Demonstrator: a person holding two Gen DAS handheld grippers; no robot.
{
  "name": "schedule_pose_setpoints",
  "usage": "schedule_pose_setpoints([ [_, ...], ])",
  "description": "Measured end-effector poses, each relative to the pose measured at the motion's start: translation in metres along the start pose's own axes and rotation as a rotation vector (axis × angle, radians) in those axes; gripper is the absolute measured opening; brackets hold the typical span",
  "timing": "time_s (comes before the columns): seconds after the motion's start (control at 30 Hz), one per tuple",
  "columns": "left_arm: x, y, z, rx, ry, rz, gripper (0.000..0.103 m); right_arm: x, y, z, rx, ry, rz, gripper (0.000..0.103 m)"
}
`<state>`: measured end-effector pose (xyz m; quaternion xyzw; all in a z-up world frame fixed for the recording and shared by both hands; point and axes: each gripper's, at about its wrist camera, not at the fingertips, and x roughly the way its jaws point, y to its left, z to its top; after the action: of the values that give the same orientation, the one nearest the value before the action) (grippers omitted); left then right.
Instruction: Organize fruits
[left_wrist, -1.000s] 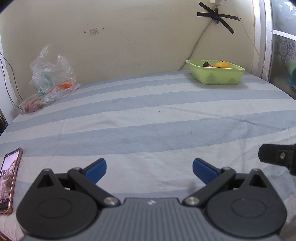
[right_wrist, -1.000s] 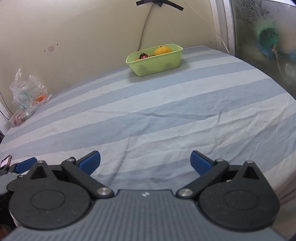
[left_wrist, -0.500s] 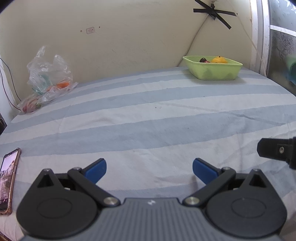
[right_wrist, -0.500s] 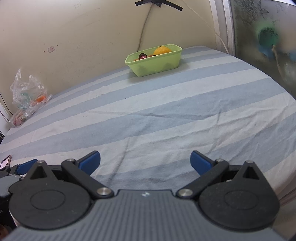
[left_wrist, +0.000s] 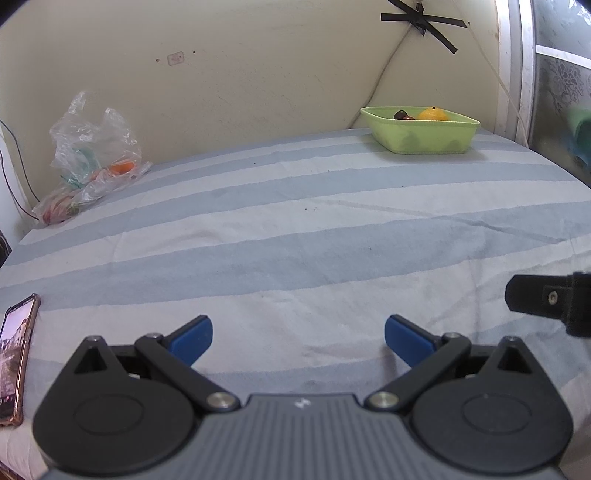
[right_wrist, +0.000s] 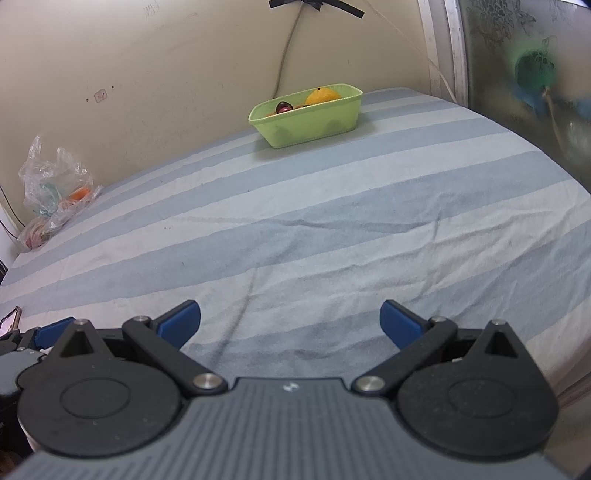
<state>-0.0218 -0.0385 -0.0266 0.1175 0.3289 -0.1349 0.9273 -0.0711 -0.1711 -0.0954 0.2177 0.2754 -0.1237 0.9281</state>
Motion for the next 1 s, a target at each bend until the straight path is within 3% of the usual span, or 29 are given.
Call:
schedule_pose_setpoints([
  [1.0, -0.0010, -0.0050, -0.0018, 0.019, 0.007, 0.014, 0.103, 0.0015, -0.0043, -0.0013, 0.010, 0.019, 0.010, 0.103],
])
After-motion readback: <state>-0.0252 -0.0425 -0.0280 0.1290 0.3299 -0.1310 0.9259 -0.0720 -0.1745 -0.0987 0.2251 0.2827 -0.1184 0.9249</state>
